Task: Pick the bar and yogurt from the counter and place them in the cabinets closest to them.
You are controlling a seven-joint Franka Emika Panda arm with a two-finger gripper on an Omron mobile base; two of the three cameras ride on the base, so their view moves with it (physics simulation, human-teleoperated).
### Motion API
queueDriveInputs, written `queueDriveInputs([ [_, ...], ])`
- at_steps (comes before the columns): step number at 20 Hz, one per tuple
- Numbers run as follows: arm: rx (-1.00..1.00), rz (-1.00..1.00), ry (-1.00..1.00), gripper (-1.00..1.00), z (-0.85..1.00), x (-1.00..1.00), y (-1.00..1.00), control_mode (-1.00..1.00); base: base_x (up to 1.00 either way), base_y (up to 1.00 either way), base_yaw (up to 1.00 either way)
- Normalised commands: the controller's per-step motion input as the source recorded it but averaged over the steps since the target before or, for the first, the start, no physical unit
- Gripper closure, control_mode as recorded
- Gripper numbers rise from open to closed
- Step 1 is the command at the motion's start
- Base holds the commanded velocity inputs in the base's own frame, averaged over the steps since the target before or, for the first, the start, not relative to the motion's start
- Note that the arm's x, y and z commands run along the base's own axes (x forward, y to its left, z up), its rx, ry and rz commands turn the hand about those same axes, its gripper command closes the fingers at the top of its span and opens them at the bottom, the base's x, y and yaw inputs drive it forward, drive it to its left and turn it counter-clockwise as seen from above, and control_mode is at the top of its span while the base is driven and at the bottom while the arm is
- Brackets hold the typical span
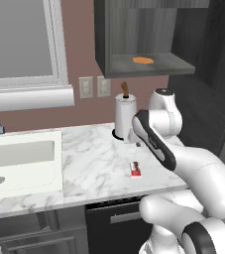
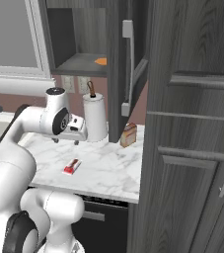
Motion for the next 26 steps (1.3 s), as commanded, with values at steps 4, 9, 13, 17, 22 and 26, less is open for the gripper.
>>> queueDriveInputs([
  [4,-0.02,0.00,0.00,-1.00,-0.25,0.08,0.07,-1.00,0.00,0.00,0.00],
  [9,-0.02,0.00,0.00,-1.00,-0.21,0.07,0.05,-1.00,0.00,0.00,0.00],
  [13,-0.02,0.00,0.00,-1.00,-0.06,0.04,0.01,-1.00,0.00,0.00,0.00],
  [17,-0.02,0.00,0.00,-1.00,0.00,0.04,0.00,-1.00,0.00,0.00,0.00],
  [22,-0.02,-0.02,0.03,-1.00,-0.04,0.06,0.00,-1.00,0.00,0.00,0.00],
  [26,0.00,-0.02,0.02,-1.00,-0.20,0.16,0.00,-1.00,0.00,0.00,0.00],
])
